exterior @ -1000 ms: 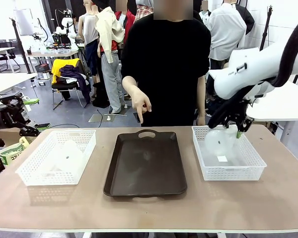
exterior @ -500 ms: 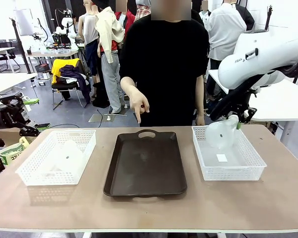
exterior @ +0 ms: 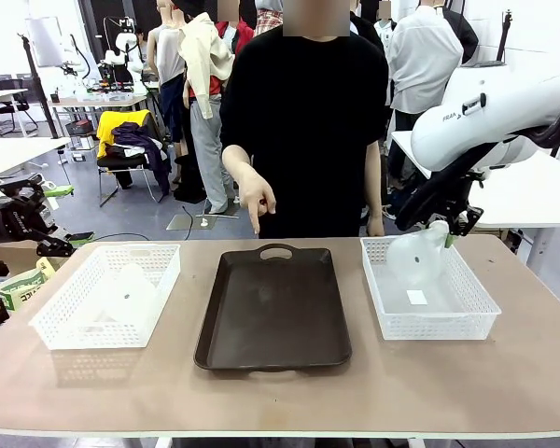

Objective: Prepare the laboratory tools.
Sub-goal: While moving the picked Big flask to the Handle tray indicated by the person, stop as directed by the person.

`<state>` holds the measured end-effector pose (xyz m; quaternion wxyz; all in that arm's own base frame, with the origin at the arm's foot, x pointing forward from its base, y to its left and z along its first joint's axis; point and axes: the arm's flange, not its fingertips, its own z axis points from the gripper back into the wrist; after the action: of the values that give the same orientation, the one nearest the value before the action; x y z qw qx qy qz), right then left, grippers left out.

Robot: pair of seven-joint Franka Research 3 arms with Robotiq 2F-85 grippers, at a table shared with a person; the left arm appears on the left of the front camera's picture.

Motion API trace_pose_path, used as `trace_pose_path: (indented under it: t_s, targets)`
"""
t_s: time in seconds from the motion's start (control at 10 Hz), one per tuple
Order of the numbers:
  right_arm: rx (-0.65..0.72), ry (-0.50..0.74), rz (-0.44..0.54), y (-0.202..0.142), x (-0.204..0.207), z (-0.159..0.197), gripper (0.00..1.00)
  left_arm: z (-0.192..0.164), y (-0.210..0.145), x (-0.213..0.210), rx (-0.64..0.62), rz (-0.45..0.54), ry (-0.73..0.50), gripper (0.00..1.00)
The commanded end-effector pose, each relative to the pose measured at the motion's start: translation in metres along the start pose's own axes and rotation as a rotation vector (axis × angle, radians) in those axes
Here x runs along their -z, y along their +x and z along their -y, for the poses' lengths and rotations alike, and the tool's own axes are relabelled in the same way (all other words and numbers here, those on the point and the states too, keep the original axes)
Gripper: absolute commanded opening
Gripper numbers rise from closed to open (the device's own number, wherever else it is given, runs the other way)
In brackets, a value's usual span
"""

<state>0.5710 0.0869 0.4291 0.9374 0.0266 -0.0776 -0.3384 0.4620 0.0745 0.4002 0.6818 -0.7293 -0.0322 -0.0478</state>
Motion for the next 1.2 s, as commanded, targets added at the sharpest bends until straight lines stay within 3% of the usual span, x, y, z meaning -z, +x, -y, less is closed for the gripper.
trace_pose_path:
  t_s: [0.0, 1.1]
  targets:
    - [0.007, -0.003, 0.011, 0.001, -0.003, -0.001, 0.00, 0.002, 0.000, -0.001, 0.008, -0.003, -0.005, 1.00]
    - [-0.056, -0.023, 0.010, -0.011, -0.018, -0.007, 0.00, 0.002, 0.000, -0.001, 0.008, -0.003, -0.005, 1.00]
